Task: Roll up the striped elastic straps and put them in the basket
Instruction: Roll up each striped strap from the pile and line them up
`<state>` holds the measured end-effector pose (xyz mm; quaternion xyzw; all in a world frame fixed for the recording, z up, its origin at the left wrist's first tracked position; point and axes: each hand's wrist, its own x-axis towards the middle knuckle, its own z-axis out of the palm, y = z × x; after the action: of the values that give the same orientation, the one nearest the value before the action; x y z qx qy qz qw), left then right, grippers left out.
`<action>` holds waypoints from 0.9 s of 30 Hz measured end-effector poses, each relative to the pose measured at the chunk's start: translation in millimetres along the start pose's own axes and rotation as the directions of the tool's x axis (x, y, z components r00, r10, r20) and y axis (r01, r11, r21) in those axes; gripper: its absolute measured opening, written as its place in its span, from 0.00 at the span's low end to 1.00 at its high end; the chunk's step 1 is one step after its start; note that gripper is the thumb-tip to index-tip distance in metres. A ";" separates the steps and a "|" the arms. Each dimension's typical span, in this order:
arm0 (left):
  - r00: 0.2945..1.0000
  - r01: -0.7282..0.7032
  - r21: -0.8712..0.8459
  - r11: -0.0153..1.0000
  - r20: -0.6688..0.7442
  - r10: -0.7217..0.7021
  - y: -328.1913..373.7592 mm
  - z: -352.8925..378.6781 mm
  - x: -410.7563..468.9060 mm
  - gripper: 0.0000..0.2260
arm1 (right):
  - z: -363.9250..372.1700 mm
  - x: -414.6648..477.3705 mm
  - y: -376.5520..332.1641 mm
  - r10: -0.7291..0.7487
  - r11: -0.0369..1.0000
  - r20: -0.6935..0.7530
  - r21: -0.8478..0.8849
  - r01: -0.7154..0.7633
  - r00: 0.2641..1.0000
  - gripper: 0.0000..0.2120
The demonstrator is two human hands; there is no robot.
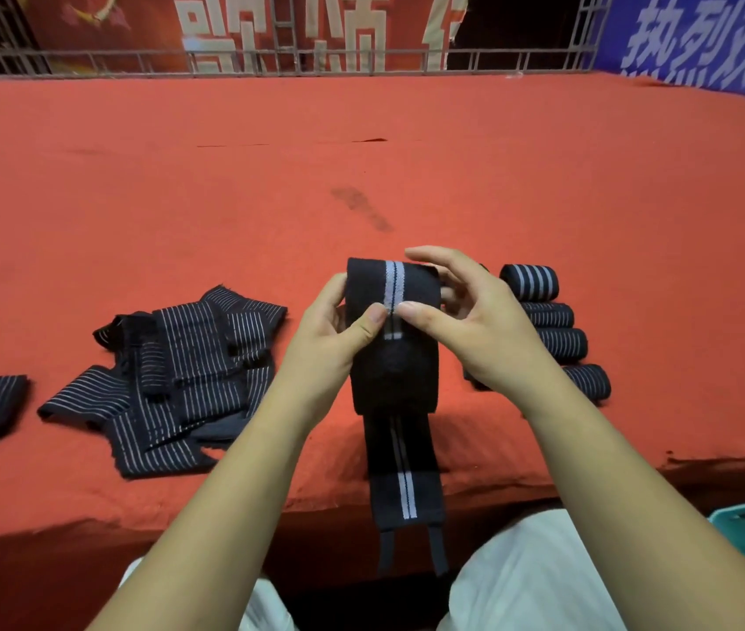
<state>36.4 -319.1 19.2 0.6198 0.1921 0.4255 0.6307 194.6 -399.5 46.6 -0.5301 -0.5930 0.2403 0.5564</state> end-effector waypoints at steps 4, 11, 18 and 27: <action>0.998 -0.051 0.137 0.989 0.047 0.045 5.9 -2.5 1.8 0.14 | -4.5 2.0 -4.9 -0.037 0.990 -0.081 -0.140 0.025 0.996 0.22; 0.996 0.068 0.168 0.983 -0.070 -0.057 15.0 5.9 11.5 0.26 | 3.0 3.0 0.8 -0.133 0.988 -0.109 -0.091 0.124 0.985 0.24; 0.994 0.089 -0.087 0.992 -0.062 -0.095 9.3 6.7 11.6 0.21 | 7.4 4.2 5.4 0.031 0.993 -0.149 0.119 -0.013 0.988 0.16; 0.998 -0.070 0.069 0.995 0.009 0.069 6.0 -3.6 10.8 0.22 | 1.5 3.9 8.0 0.045 0.991 -0.058 0.126 -0.037 0.997 0.28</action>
<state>38.0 -309.3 27.4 0.6491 0.1832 0.4383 0.5942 196.8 -392.9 40.8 -0.5135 -0.5485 0.2720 0.6012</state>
